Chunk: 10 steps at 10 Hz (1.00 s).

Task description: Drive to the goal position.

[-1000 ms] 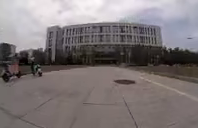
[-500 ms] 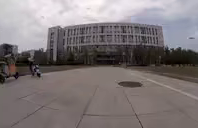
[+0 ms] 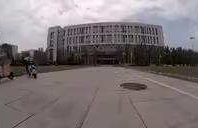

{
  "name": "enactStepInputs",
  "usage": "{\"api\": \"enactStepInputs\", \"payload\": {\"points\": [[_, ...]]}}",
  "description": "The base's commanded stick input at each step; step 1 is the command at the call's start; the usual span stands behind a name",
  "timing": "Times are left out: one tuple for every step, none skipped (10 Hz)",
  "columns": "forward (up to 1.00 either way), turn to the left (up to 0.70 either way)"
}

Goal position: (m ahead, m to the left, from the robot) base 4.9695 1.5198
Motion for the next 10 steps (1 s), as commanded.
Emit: {"api": "enactStepInputs", "payload": {"points": [[0.70,0.00],[0.70,0.00],[0.70,0.00],[0.70,0.00],[0.70,0.00],[0.70,0.00],[0.70,0.00],[0.70,0.00],[0.70,0.00],[0.70,0.00]]}}
